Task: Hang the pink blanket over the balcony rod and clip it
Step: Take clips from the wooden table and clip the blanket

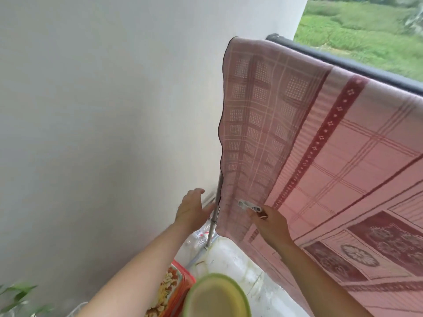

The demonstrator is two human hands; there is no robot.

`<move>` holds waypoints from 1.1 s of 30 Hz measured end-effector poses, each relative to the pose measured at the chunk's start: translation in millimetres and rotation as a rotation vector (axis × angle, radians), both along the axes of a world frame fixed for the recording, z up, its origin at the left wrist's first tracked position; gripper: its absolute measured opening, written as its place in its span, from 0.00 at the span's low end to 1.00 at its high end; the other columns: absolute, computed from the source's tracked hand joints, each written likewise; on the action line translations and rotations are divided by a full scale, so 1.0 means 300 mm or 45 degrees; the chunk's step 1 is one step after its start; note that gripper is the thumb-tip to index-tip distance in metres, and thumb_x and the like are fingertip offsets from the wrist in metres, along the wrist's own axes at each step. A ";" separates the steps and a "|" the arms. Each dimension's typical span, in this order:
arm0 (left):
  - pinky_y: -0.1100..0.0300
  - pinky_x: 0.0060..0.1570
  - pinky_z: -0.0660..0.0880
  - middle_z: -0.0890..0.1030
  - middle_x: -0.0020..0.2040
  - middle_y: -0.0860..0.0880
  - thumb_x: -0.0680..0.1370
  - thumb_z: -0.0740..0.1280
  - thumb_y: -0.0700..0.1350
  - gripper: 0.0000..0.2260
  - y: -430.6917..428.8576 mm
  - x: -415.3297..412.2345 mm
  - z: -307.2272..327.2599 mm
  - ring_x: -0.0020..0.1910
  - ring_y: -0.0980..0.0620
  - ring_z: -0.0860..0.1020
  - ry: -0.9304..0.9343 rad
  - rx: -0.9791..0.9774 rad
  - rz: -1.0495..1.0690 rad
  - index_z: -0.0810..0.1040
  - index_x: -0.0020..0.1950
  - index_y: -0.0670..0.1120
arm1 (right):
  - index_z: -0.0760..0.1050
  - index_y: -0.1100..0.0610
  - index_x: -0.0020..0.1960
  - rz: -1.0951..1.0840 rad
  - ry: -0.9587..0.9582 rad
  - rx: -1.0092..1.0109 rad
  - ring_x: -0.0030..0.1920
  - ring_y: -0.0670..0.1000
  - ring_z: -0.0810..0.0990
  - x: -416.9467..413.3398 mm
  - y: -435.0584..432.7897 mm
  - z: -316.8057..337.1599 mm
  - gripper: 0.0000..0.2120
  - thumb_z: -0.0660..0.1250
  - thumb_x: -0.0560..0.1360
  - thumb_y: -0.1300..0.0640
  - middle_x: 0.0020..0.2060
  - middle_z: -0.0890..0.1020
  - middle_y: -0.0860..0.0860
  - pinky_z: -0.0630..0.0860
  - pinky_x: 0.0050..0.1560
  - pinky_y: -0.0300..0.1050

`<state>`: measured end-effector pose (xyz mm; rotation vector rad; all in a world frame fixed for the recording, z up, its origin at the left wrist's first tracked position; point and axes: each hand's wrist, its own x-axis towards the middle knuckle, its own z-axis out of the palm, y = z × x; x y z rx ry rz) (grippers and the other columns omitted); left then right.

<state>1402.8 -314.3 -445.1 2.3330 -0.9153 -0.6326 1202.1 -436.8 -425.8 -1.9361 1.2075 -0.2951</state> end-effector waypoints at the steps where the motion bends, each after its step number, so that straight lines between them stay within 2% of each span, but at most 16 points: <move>1: 0.56 0.64 0.68 0.73 0.66 0.49 0.77 0.67 0.56 0.24 -0.035 0.017 -0.005 0.66 0.50 0.71 0.020 -0.051 -0.010 0.69 0.70 0.48 | 0.78 0.44 0.52 -0.038 0.020 0.009 0.42 0.39 0.77 0.007 0.003 -0.003 0.08 0.67 0.77 0.41 0.43 0.81 0.41 0.68 0.37 0.35; 4: 0.58 0.54 0.72 0.75 0.56 0.53 0.75 0.69 0.60 0.20 -0.137 0.043 -0.015 0.58 0.52 0.74 0.047 -0.154 -0.022 0.73 0.60 0.50 | 0.79 0.47 0.53 -0.128 0.078 0.004 0.42 0.40 0.78 0.007 0.001 -0.026 0.13 0.67 0.76 0.40 0.43 0.81 0.41 0.71 0.39 0.37; 8: 0.55 0.51 0.74 0.76 0.53 0.56 0.72 0.68 0.67 0.22 -0.260 0.063 -0.039 0.52 0.54 0.75 0.101 -0.183 0.005 0.74 0.56 0.51 | 0.81 0.50 0.53 -0.218 0.104 0.014 0.44 0.41 0.78 0.010 -0.032 -0.062 0.15 0.68 0.75 0.40 0.42 0.82 0.41 0.72 0.42 0.38; 12: 0.54 0.49 0.74 0.80 0.49 0.51 0.78 0.67 0.51 0.08 -0.292 0.067 -0.092 0.50 0.50 0.79 0.145 -0.333 0.115 0.80 0.49 0.48 | 0.81 0.50 0.53 -0.231 0.119 0.031 0.43 0.41 0.78 0.035 -0.041 -0.086 0.15 0.68 0.76 0.40 0.42 0.82 0.41 0.71 0.42 0.39; 14: 0.57 0.47 0.73 0.81 0.46 0.53 0.79 0.66 0.47 0.05 -0.266 0.085 -0.110 0.48 0.51 0.79 0.226 -0.418 0.145 0.78 0.46 0.48 | 0.82 0.49 0.52 -0.219 0.112 0.032 0.42 0.41 0.78 0.055 -0.036 -0.089 0.13 0.69 0.76 0.41 0.41 0.82 0.41 0.72 0.42 0.38; 17: 0.64 0.39 0.70 0.79 0.39 0.56 0.77 0.69 0.47 0.09 -0.251 0.133 -0.106 0.41 0.53 0.76 0.421 -0.474 0.169 0.74 0.38 0.49 | 0.82 0.48 0.50 -0.219 0.075 0.053 0.39 0.39 0.79 0.089 -0.032 -0.079 0.11 0.69 0.75 0.41 0.39 0.83 0.42 0.70 0.38 0.32; 19: 0.61 0.36 0.67 0.79 0.34 0.53 0.72 0.70 0.50 0.14 -0.272 0.166 -0.080 0.37 0.51 0.75 0.595 -0.539 0.181 0.68 0.31 0.49 | 0.82 0.47 0.48 -0.212 0.047 0.085 0.36 0.39 0.80 0.112 -0.028 -0.064 0.09 0.70 0.75 0.42 0.38 0.84 0.43 0.70 0.34 0.29; 20: 0.61 0.35 0.66 0.82 0.36 0.50 0.68 0.70 0.49 0.15 -0.295 0.181 -0.068 0.38 0.51 0.78 0.722 -0.573 0.200 0.66 0.29 0.49 | 0.81 0.46 0.48 -0.210 0.028 0.098 0.35 0.39 0.80 0.120 -0.028 -0.058 0.08 0.70 0.75 0.43 0.39 0.84 0.44 0.71 0.33 0.28; 21: 0.61 0.34 0.66 0.83 0.39 0.46 0.65 0.69 0.46 0.13 -0.321 0.195 -0.055 0.37 0.54 0.80 0.857 -0.594 0.206 0.65 0.29 0.48 | 0.81 0.45 0.48 -0.212 0.005 0.106 0.35 0.40 0.81 0.126 -0.025 -0.051 0.07 0.70 0.75 0.43 0.39 0.84 0.44 0.72 0.34 0.29; 22: 0.61 0.33 0.65 0.82 0.37 0.43 0.62 0.67 0.43 0.10 -0.347 0.208 -0.045 0.33 0.55 0.77 0.974 -0.597 0.173 0.65 0.29 0.47 | 0.81 0.44 0.48 -0.217 -0.013 0.107 0.36 0.42 0.82 0.127 -0.022 -0.047 0.07 0.70 0.75 0.43 0.39 0.85 0.44 0.74 0.36 0.32; 24: 0.58 0.34 0.63 0.73 0.31 0.45 0.60 0.63 0.39 0.07 -0.401 0.237 -0.055 0.32 0.51 0.69 1.143 -0.563 0.075 0.65 0.31 0.46 | 0.82 0.46 0.49 -0.235 -0.041 0.121 0.36 0.45 0.82 0.124 -0.013 -0.041 0.08 0.70 0.75 0.43 0.39 0.85 0.45 0.75 0.35 0.32; 26: 0.54 0.36 0.64 0.68 0.36 0.43 0.59 0.63 0.39 0.08 -0.444 0.268 -0.119 0.37 0.46 0.67 1.253 -0.468 -0.043 0.69 0.36 0.42 | 0.83 0.49 0.50 -0.256 -0.049 0.130 0.34 0.45 0.82 0.115 -0.002 -0.037 0.09 0.70 0.76 0.44 0.38 0.85 0.46 0.72 0.32 0.29; 28: 0.47 0.42 0.65 0.71 0.46 0.40 0.61 0.66 0.40 0.14 -0.481 0.295 -0.224 0.44 0.41 0.69 1.334 -0.419 -0.112 0.72 0.44 0.37 | 0.83 0.49 0.52 -0.278 -0.039 0.129 0.36 0.44 0.81 0.106 0.009 -0.031 0.11 0.70 0.75 0.44 0.39 0.85 0.45 0.72 0.33 0.28; 29: 0.46 0.42 0.66 0.72 0.47 0.40 0.63 0.67 0.40 0.14 -0.478 0.291 -0.233 0.45 0.40 0.70 1.355 -0.423 -0.111 0.71 0.44 0.35 | 0.83 0.49 0.53 -0.280 -0.040 0.130 0.37 0.43 0.81 0.103 0.014 -0.026 0.11 0.70 0.75 0.44 0.40 0.84 0.45 0.72 0.33 0.28; 31: 0.54 0.40 0.70 0.74 0.38 0.43 0.68 0.66 0.37 0.06 -0.433 0.260 -0.163 0.38 0.46 0.73 1.378 -0.496 -0.035 0.70 0.41 0.37 | 0.83 0.48 0.53 -0.242 -0.059 0.107 0.39 0.41 0.80 0.107 0.024 -0.008 0.11 0.70 0.75 0.44 0.40 0.84 0.45 0.73 0.35 0.30; 33: 0.61 0.40 0.73 0.79 0.38 0.46 0.73 0.67 0.36 0.03 -0.398 0.253 -0.153 0.37 0.52 0.77 1.390 -0.602 0.038 0.74 0.44 0.43 | 0.82 0.47 0.53 -0.158 -0.091 0.034 0.39 0.40 0.80 0.124 0.034 0.031 0.11 0.71 0.75 0.44 0.40 0.84 0.43 0.74 0.38 0.33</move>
